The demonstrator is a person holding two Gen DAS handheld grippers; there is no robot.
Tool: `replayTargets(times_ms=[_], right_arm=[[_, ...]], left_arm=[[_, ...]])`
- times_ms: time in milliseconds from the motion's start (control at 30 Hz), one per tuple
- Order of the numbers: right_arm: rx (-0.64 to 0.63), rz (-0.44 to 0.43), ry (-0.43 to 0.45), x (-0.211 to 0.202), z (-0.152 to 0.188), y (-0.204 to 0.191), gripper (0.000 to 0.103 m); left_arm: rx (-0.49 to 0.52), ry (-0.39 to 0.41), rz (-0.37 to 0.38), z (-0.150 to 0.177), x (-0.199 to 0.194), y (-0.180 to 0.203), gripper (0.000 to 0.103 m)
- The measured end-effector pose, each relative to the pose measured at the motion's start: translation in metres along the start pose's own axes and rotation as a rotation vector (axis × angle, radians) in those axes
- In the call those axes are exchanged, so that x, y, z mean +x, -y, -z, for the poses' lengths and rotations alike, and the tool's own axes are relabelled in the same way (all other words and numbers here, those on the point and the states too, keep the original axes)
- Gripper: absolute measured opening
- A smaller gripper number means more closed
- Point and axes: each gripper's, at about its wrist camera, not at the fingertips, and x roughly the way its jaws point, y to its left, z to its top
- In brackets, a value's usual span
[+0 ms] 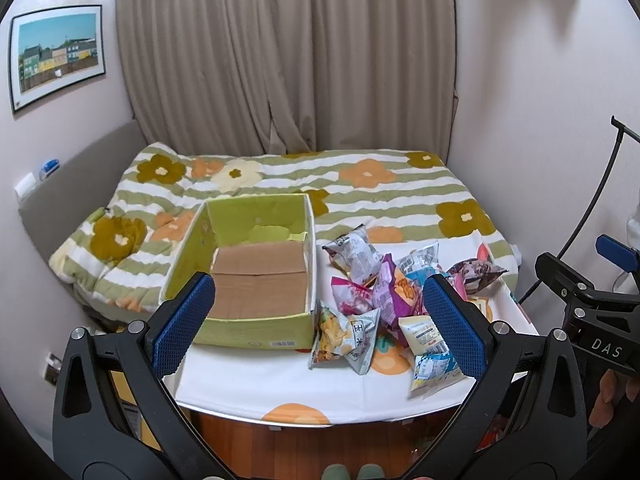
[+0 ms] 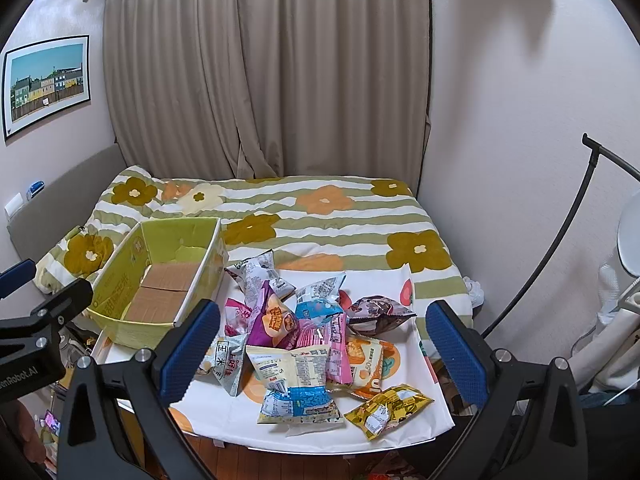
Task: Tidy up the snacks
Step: 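Grasp the grey-green corn snack bag with the left gripper while the right grasps the blue-white chip bag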
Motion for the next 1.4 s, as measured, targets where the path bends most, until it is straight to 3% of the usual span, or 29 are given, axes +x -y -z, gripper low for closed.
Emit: replayTargets(times_ms=[400, 600, 767, 967, 1067, 1200, 1400], right_arm=[[0.008, 0.020, -0.009, 0.009, -0.003, -0.001, 0.102], [0.029, 0.058, -0.045, 0.019, 0.000, 0.007, 0.103], [0.059, 0.063, -0.103, 0.035, 0.012, 0.015, 0.103], [0.066, -0.001, -0.179, 0.064, 0.041, 0.016, 0.102], [0.054, -0.047, -0.229, 0.083, 0.053, 0.012, 0.103], [0.021, -0.117, -0.293, 0.115, 0.072, 0.008, 0.103], [-0.001, -0.209, -0.366, 0.154, 0.096, 0.012, 0.103]], left_arm=[[-0.008, -0.021, 0.020, -0.006, 0.015, -0.006, 0.103], [-0.033, -0.114, 0.068, -0.006, 0.048, -0.015, 0.103], [-0.013, -0.199, 0.131, 0.015, 0.086, -0.013, 0.103], [0.004, -0.279, 0.152, 0.062, 0.140, -0.002, 0.103], [-0.002, -0.287, 0.129, 0.089, 0.162, 0.004, 0.103], [0.064, -0.275, 0.062, 0.117, 0.184, 0.019, 0.103], [0.121, -0.286, -0.003, 0.140, 0.212, 0.041, 0.103]])
